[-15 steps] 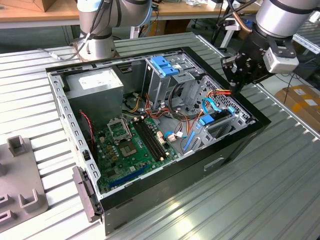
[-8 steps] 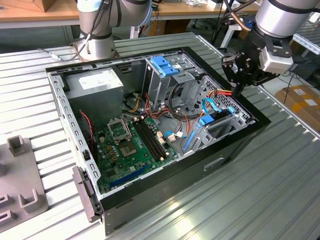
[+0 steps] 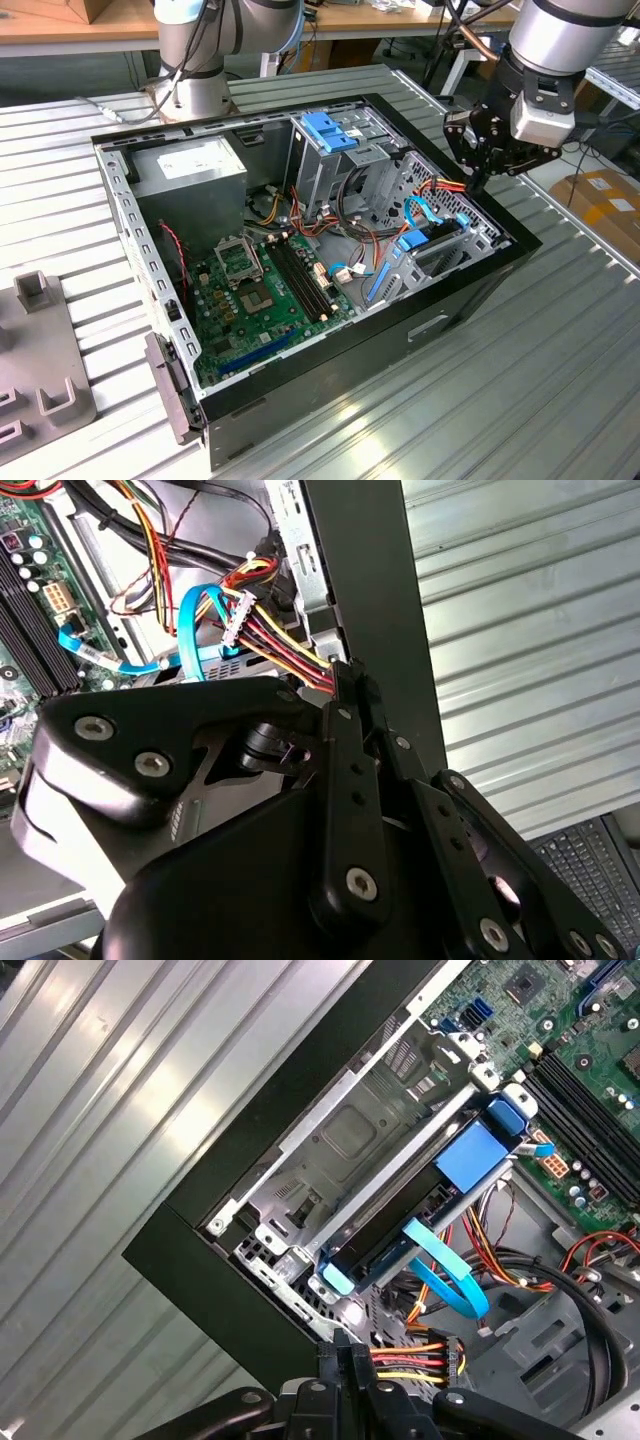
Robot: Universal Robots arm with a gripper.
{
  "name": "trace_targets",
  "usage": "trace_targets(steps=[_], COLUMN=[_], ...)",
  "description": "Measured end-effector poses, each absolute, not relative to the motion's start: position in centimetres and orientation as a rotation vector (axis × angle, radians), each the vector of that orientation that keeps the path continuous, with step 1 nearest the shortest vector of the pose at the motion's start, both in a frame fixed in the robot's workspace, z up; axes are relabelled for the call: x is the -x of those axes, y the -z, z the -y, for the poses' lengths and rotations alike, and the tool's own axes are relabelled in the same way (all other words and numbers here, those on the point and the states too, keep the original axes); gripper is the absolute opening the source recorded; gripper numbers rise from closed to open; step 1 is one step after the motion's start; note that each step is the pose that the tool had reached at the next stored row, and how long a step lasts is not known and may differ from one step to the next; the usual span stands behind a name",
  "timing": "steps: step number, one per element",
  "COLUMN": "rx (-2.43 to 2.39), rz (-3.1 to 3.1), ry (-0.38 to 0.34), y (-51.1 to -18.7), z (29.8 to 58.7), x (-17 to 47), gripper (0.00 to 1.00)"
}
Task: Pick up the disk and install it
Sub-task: 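Insert the second disk wire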
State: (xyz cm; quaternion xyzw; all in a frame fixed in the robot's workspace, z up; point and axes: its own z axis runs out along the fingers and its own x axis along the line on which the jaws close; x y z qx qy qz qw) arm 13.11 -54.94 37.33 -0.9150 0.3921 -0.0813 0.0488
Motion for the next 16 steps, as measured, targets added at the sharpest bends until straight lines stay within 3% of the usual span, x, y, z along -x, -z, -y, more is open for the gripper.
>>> trace_targets(steps=[16], rx=[2.648], rz=[-1.516], ry=[0.264], y=[-37.1], z=[54.9], x=[-11.8], gripper=[0.16])
